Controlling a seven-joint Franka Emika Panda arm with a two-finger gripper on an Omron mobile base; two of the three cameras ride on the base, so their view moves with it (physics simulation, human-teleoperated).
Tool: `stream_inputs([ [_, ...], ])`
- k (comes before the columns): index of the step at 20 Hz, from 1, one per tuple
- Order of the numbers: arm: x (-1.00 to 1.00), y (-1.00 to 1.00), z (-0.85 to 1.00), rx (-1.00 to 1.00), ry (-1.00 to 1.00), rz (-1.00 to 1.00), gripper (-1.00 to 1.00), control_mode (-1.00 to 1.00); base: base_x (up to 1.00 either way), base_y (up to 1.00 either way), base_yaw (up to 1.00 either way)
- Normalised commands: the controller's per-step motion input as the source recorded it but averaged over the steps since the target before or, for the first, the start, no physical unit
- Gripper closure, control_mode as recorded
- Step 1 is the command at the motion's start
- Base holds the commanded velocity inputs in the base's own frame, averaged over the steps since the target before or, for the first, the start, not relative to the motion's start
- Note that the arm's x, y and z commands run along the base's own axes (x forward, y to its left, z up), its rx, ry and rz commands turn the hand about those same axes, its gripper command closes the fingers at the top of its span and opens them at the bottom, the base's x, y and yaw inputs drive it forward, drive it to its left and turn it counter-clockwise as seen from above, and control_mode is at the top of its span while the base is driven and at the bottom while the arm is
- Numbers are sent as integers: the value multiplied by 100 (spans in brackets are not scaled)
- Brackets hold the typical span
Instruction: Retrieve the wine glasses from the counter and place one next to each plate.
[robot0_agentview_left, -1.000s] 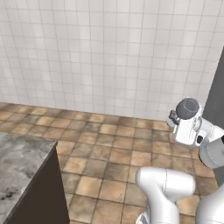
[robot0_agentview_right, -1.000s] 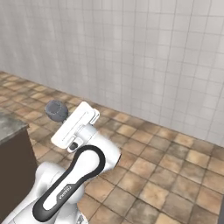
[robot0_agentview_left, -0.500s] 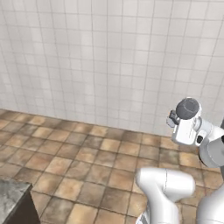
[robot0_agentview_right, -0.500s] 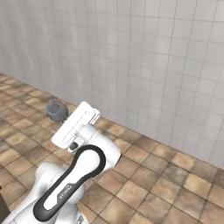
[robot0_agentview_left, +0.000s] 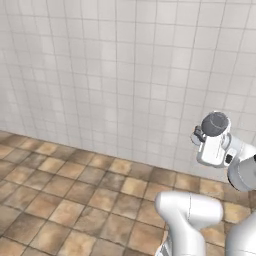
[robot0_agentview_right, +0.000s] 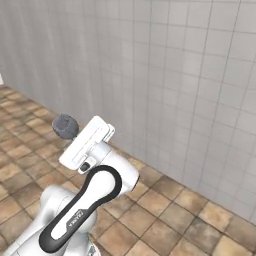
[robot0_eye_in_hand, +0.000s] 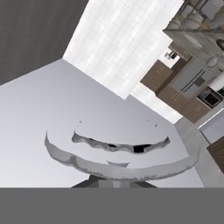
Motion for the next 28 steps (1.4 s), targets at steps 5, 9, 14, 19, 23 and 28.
stream_inputs([
  [5, 0, 0, 0, 0, 0, 0, 100, 100, 100, 3, 27],
  [9, 0, 0, 0, 0, 0, 0, 100, 100, 100, 8, 34],
  [14, 0, 0, 0, 0, 0, 0, 100, 100, 100, 2, 40],
  [19, 0, 0, 0, 0, 0, 0, 100, 100, 100, 0, 51],
  [23, 0, 0, 0, 0, 0, 0, 100, 100, 100, 0, 53],
  [28, 0, 0, 0, 0, 0, 0, 100, 100, 100, 0, 60],
])
